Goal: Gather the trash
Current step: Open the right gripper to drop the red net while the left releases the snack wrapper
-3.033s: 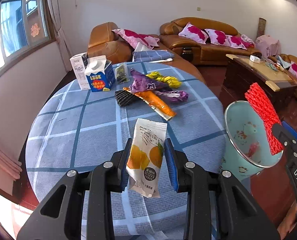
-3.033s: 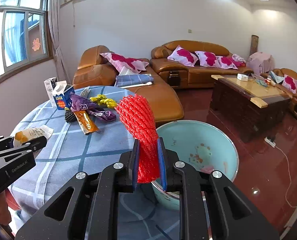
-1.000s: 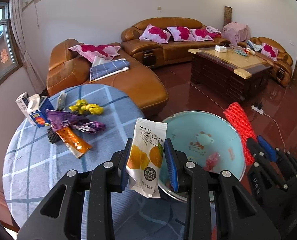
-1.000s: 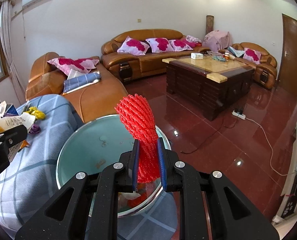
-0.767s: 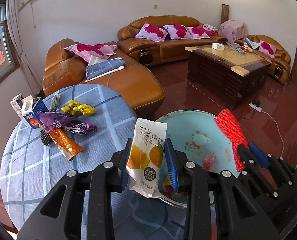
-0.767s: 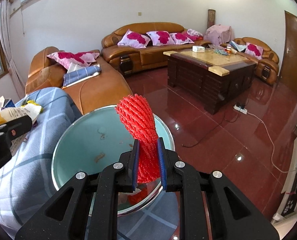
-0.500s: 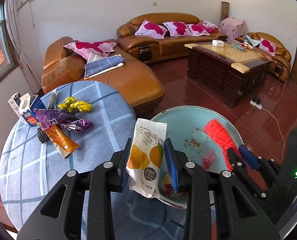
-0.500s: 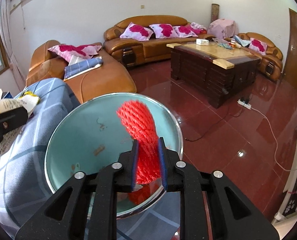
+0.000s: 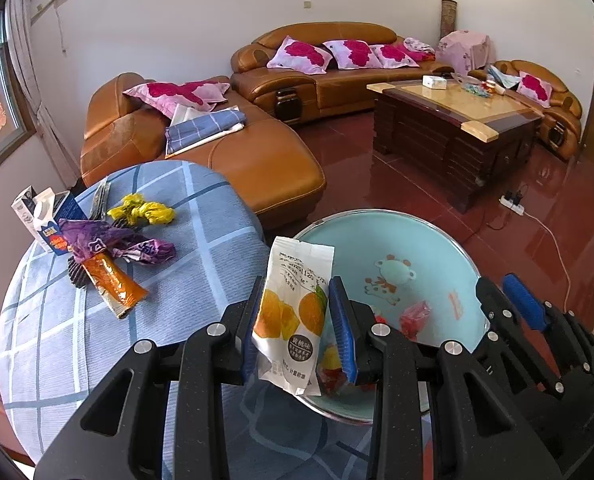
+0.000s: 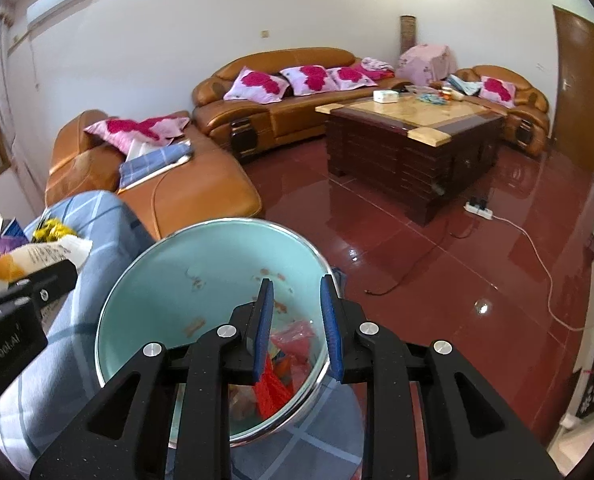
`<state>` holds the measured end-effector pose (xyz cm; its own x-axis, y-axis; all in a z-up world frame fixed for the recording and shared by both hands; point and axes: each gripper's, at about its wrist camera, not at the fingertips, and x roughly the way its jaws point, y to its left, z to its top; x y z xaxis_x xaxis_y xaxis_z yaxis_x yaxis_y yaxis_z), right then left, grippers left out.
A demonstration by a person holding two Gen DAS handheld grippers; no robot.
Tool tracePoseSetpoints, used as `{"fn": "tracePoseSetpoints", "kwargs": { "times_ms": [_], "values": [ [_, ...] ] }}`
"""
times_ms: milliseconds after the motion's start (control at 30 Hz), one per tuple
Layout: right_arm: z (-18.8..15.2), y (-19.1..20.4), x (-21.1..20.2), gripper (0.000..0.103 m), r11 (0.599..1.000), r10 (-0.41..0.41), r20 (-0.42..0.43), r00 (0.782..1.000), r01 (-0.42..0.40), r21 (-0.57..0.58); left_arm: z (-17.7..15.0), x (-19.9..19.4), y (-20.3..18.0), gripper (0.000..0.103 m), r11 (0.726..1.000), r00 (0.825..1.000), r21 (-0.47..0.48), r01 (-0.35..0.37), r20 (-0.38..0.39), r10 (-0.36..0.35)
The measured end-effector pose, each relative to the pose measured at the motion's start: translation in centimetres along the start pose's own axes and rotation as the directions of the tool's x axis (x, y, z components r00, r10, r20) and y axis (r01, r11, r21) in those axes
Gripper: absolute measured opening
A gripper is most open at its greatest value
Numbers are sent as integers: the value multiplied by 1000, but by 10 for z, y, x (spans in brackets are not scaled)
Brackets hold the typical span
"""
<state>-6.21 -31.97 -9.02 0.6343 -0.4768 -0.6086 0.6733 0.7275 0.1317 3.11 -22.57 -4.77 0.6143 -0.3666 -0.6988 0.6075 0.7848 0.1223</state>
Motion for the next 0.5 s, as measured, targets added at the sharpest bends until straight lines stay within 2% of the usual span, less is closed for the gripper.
{"fn": "tracePoseSetpoints", "kwargs": {
  "times_ms": [267,300,333,367,500],
  "values": [
    [5,-18,-7,25,995,-57,28,998,55,80,7,8,-12,35,1000,1000,13,19,1,-19],
    [5,-19,-8,25,994,-61,31,998,58,88,8,8,-14,49,1000,1000,16,16,3,-16],
    [6,-21,-9,25,993,-64,35,997,60,97,8,7,-15,57,1000,1000,16,11,9,-12],
    [7,-23,-10,25,993,-65,37,997,61,102,8,5,-16,61,1000,1000,16,9,19,-9],
    [7,-26,-13,25,991,-75,46,996,69,118,8,0,-15,66,1000,1000,17,1,25,-1]
  ]
}}
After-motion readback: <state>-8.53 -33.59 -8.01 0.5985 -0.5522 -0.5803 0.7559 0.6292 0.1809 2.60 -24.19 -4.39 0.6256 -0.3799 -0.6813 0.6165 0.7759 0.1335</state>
